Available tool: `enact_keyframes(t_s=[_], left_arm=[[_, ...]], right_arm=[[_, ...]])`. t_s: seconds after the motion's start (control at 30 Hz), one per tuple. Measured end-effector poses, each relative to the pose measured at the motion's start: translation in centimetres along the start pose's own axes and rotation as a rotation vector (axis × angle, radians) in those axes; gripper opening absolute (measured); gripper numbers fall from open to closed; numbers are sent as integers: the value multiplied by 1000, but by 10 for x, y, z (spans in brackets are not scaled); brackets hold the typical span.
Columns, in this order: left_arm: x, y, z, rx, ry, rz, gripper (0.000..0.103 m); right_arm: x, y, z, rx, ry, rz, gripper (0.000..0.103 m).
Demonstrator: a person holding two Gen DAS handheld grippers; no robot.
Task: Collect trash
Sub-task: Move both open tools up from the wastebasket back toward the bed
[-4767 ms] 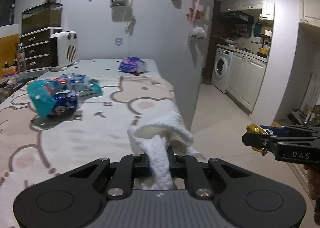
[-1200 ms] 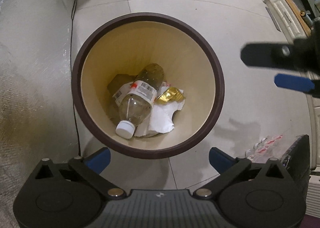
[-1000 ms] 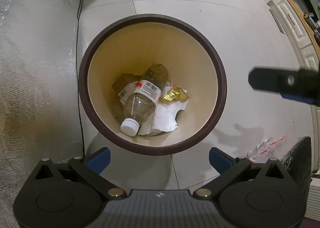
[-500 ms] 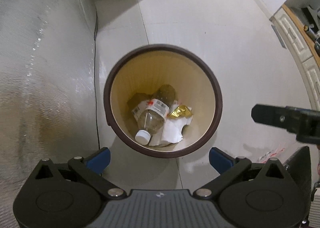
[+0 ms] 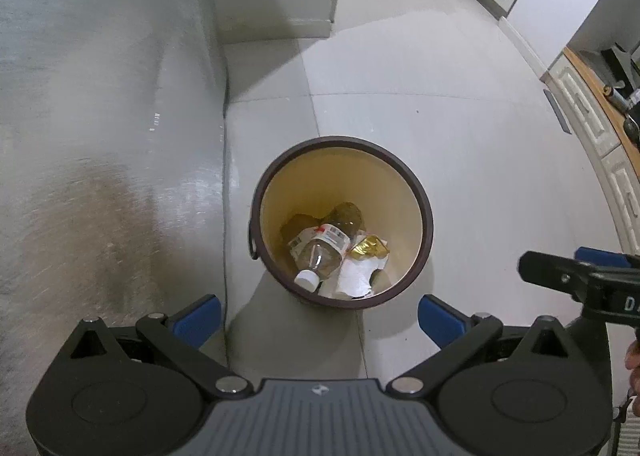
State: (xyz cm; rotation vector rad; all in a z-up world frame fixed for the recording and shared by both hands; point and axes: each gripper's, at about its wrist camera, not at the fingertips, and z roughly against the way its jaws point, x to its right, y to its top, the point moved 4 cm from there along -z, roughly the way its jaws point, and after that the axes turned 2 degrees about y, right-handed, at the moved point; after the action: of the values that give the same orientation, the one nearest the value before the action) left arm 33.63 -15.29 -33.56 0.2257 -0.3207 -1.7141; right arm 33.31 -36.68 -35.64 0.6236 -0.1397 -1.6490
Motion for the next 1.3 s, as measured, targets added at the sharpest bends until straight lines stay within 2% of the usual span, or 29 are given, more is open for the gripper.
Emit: enact_keyframes(t_s=[0.4, 0.9, 1.3], left_arm=[[-10, -29, 62, 98, 66, 37, 103], [7, -64, 164, 264, -6, 23, 103], [19, -92, 254, 420, -92, -4, 103]], right_arm=[[-8, -18, 75, 90, -33, 47, 103], [-23, -52, 159, 188, -58, 88, 103], [-47, -77, 254, 332, -43, 135, 103]])
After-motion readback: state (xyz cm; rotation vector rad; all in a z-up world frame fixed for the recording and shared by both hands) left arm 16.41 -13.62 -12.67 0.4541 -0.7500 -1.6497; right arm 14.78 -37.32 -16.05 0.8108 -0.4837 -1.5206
